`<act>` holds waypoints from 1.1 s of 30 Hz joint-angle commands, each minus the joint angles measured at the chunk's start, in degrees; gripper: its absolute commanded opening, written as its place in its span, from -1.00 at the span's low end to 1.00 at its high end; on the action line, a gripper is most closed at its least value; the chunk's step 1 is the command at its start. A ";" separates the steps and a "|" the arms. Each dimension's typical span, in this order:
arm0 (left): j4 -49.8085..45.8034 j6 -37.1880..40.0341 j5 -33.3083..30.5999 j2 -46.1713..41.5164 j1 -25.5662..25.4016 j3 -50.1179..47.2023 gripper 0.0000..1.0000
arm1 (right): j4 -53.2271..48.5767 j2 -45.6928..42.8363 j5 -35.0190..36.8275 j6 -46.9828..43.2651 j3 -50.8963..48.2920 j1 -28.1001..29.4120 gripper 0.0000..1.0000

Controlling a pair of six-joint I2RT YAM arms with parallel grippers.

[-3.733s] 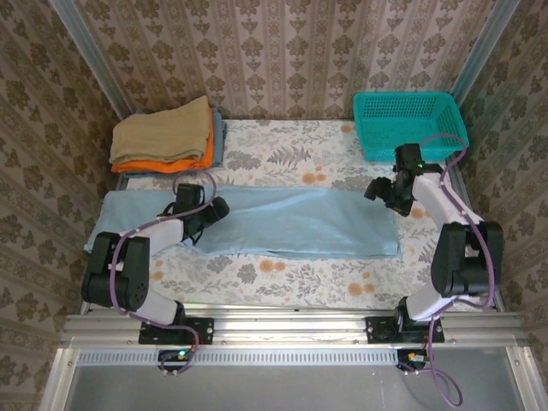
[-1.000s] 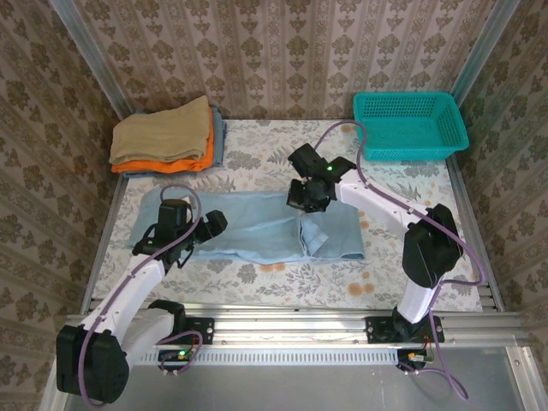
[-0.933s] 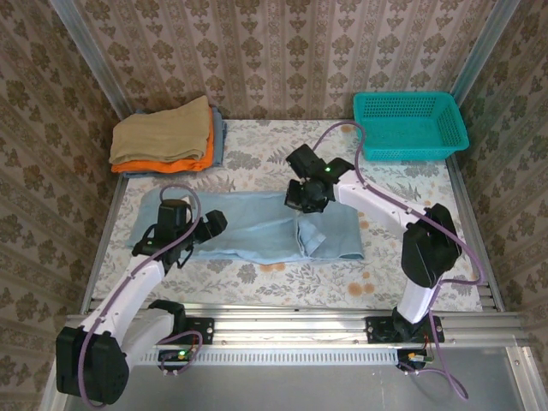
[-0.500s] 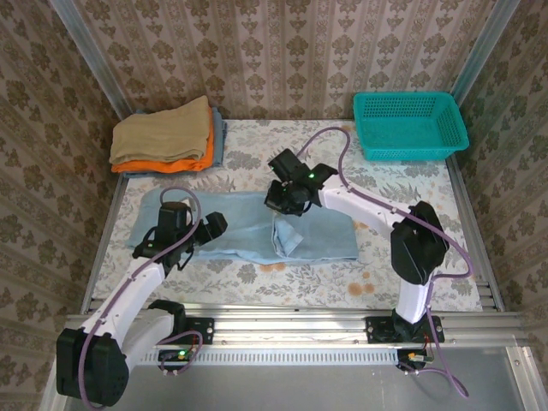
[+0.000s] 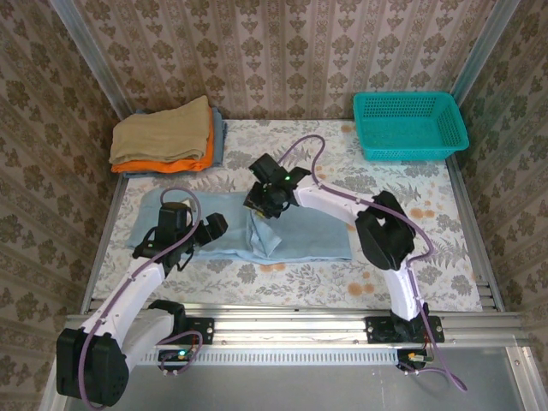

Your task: Fold and stack the trousers

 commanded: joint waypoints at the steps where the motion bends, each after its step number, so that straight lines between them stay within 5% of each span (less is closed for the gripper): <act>1: -1.79 0.62 0.25 -0.58 0.63 0.38 0.85 | 4.76 1.12 -5.68 1.82 2.79 0.53 0.08; 6: -2.66 0.96 0.33 0.44 0.61 1.64 0.85 | 1.42 -2.48 -8.06 -4.22 3.58 -0.54 0.11; 13: -4.52 3.15 -3.76 7.28 -6.02 7.10 0.81 | -0.74 -17.69 -4.02 -14.22 -12.81 -7.82 0.11; 26: 0.17 12.81 -3.22 42.28 -10.00 29.41 0.39 | -1.17 -32.90 -7.43 -24.83 -37.89 -24.05 0.11; 28: 0.93 13.81 -2.15 46.23 -10.10 31.45 0.25 | -1.08 -33.49 -8.18 -25.74 -38.81 -25.41 0.11; 30: 2.02 14.60 -0.77 49.60 -10.14 33.08 -0.12 | -0.67 -33.72 -9.04 -26.29 -39.48 -26.77 0.11; 33: 3.00 16.28 1.03 53.10 -10.15 34.75 -0.33 | -0.27 -33.90 -10.88 -27.06 -40.08 -28.81 0.11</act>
